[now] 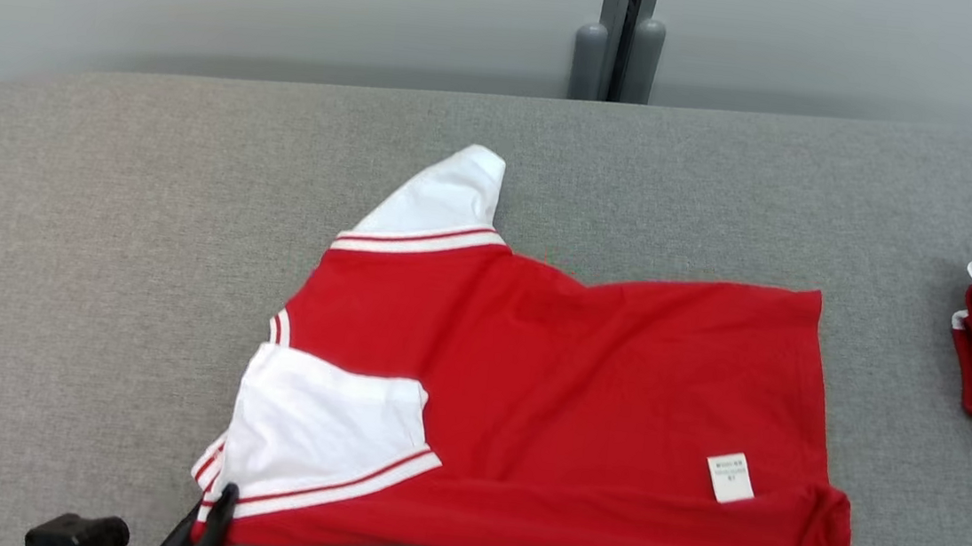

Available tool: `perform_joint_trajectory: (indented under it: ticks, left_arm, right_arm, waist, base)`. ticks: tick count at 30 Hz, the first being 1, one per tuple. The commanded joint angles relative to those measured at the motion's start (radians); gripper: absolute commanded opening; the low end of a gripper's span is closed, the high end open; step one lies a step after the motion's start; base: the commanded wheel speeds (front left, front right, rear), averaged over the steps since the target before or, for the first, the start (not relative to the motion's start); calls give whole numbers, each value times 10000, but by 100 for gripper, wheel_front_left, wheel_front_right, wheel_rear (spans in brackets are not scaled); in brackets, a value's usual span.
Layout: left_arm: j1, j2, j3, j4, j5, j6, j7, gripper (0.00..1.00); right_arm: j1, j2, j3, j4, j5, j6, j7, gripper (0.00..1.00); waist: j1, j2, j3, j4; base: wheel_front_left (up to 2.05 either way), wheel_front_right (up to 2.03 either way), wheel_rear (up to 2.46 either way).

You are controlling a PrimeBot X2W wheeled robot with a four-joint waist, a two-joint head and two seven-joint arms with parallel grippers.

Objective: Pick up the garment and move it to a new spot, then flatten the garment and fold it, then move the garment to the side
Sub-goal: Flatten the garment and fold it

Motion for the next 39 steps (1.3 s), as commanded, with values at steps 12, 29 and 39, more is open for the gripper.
perform_joint_trajectory:
  ticks: [12, 29, 39]
  left_arm:
    - [460, -235, -112, -501, -141, 528, 271, 100]
    - [-1227, 0, 788, -815, 1028, 1078, -1736, 100]
    - [-1388, 47, 755, -850, 950, 1084, -1608, 100]
  right_arm:
    - [556, 274, -570, -1107, -490, 1, 456, 100]
    - [-863, 308, -1344, -3305, -1784, 1, -56, 100]
    - [-1012, 309, -1188, -3181, -1607, 1, -171, 100]
  waist:
    - [0, 0, -57, 174]
    - [0, 0, 383, -150]
    - [0, 0, 656, -140]
  base:
    - [0, 0, 0]
    - [0, 0, 0]
    - [0, 0, 0]
